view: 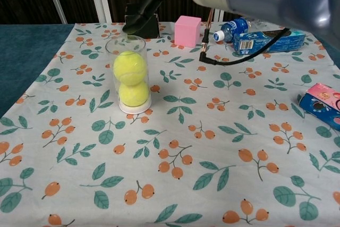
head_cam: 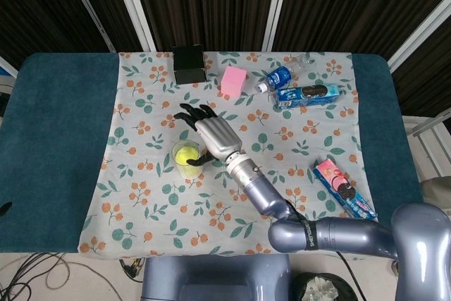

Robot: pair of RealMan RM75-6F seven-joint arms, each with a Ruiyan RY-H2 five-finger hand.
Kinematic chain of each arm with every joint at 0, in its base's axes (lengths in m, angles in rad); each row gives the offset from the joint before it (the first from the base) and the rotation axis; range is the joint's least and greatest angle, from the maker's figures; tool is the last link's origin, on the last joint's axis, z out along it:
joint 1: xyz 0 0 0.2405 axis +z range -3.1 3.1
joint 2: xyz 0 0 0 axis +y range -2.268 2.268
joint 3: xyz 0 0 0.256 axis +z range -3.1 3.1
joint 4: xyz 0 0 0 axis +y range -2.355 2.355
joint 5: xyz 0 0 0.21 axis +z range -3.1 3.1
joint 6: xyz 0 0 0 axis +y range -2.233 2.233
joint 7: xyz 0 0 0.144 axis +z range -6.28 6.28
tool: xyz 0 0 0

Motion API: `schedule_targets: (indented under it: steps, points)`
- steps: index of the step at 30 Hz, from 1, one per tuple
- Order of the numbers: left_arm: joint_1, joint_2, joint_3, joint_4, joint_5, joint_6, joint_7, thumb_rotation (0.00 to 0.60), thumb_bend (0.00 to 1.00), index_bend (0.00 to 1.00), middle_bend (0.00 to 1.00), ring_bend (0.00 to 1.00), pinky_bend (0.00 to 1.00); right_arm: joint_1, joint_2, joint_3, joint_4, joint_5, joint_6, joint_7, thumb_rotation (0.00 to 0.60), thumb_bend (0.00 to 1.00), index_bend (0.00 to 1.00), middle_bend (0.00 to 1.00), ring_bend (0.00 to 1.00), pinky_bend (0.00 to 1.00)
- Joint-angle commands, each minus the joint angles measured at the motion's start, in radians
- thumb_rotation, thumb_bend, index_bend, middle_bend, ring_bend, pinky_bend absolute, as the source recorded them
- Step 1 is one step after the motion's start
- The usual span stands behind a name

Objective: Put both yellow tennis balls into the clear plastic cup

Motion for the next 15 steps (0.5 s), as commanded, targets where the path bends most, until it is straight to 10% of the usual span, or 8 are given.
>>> schedule_targets:
  steps: [1, 15]
  points:
    - [0.0, 0.0, 0.0, 0.0, -0.001, -0.001, 0.001, 0.6, 0.03, 0.09, 0.0, 0.0, 0.04, -0.064, 0.07, -0.012, -0.024, -0.066, 0.075, 0.005, 0.6, 0.21, 0.18, 0.05, 0.12, 0.02]
    - [-0.008, -0.027, -0.002, 0.006, 0.005, 0.008, 0.042, 0.6, 0.03, 0.09, 0.0, 0.0, 0.04, -0.458, 0.406, -0.275, -0.086, -0.536, 0.276, 0.194, 0.6, 0.21, 0.18, 0.05, 0.12, 0.02]
